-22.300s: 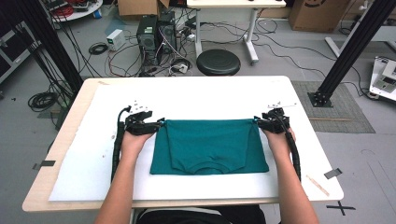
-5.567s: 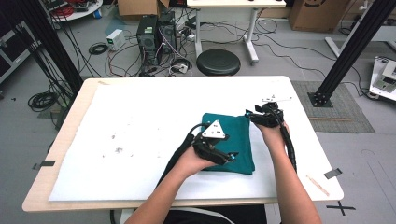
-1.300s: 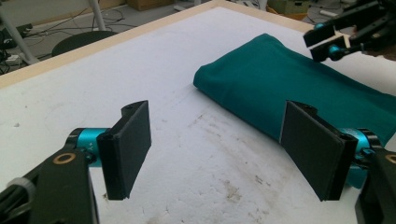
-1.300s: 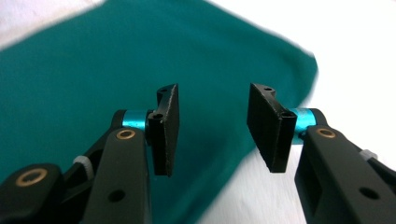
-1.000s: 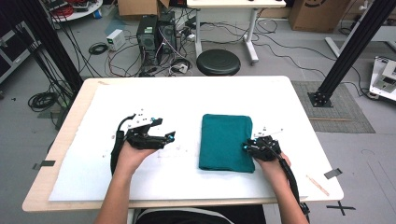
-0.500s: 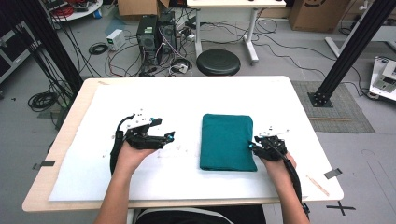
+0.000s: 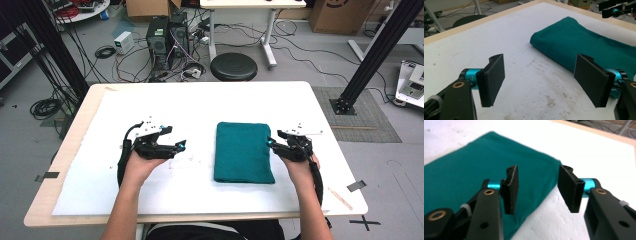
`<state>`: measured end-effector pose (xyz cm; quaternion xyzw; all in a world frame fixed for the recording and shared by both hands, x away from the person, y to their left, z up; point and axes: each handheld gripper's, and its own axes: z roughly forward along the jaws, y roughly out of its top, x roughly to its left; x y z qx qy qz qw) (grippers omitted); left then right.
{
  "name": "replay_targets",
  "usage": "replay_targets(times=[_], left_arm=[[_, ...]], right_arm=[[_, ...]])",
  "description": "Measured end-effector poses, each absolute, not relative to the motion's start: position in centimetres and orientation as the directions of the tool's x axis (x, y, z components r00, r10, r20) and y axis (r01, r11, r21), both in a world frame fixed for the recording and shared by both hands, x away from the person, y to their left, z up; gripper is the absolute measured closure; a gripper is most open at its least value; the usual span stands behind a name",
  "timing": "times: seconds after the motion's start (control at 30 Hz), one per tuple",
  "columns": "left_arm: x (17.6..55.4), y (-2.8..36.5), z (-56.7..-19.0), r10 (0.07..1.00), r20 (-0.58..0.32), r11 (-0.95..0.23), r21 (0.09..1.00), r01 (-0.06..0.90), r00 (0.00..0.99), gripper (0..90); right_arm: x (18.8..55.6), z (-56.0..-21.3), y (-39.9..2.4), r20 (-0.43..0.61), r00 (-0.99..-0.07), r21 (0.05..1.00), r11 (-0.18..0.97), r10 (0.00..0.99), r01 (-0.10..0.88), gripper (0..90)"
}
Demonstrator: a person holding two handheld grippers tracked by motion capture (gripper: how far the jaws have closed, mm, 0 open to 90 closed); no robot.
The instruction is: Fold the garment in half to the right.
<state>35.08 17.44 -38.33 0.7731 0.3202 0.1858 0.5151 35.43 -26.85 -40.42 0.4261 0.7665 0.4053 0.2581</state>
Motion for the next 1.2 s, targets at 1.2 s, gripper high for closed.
replay_targets(times=[1.2], left_arm=[[35.3,18.6,-39.2,0.672,-0.052,-0.255,0.921,0.296,0.739,24.4]], right_arm=[[35.2,-39.3,-25.9,-0.026,-0.638,0.876,0.325,0.77,0.356,26.9]])
